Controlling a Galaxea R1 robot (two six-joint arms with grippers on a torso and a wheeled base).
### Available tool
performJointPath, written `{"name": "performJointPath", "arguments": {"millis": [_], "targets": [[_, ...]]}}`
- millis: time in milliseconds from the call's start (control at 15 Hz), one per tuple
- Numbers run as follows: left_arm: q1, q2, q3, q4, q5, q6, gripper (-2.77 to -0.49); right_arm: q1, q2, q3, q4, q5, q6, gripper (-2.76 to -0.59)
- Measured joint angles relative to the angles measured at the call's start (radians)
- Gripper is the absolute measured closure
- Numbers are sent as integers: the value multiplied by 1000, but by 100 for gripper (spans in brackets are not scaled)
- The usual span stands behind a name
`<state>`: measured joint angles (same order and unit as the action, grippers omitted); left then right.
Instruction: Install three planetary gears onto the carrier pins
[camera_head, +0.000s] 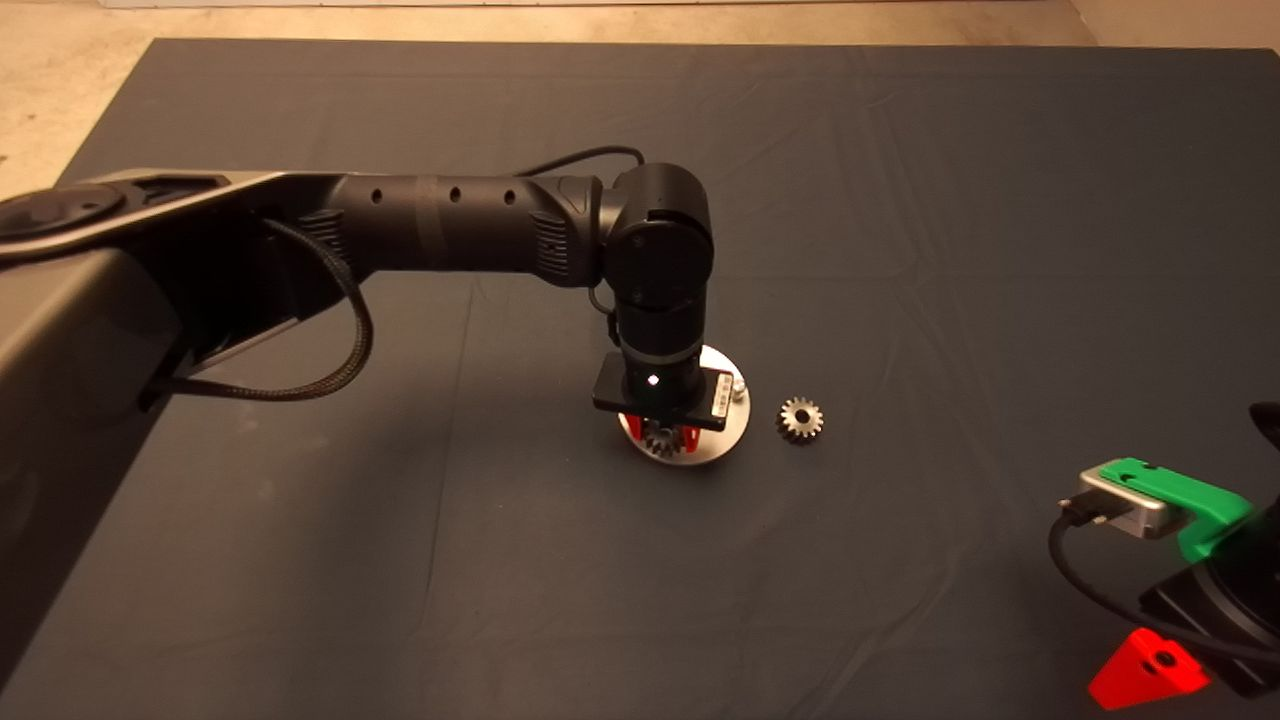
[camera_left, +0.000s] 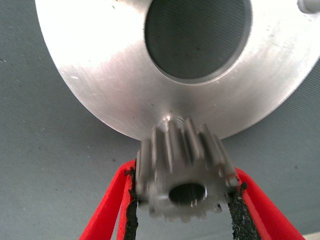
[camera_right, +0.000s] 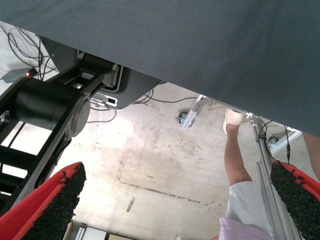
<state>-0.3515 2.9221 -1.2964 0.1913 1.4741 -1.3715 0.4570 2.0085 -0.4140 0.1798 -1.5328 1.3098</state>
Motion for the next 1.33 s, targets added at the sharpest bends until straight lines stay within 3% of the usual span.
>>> {"name": "performJointPath", "arguments": {"millis": [333, 600, 733, 867, 1067, 1200, 1333], "targets": [[0, -3, 5, 0, -2, 0, -115, 0, 0, 0, 0, 0, 0, -275], [-6, -75, 66, -2, -8, -1, -139, 0, 0, 0, 0, 0, 0, -275], [-29, -142, 118, -2, -8, -3, -144, 0, 0, 0, 0, 0, 0, -275], [-55, -231, 209, -3, -8, -9, -157, 0, 0, 0, 0, 0, 0, -275], [-65, -355, 363, -16, 0, -12, -160, 0, 9, -12, -1, 0, -16, -275], [-66, -460, 487, -39, 2, -13, -173, -1, 30, -72, -3, 1, -90, -275], [-70, -592, 586, -59, 20, -19, -173, -6, 60, -195, -7, -1, -198, -275]]}}
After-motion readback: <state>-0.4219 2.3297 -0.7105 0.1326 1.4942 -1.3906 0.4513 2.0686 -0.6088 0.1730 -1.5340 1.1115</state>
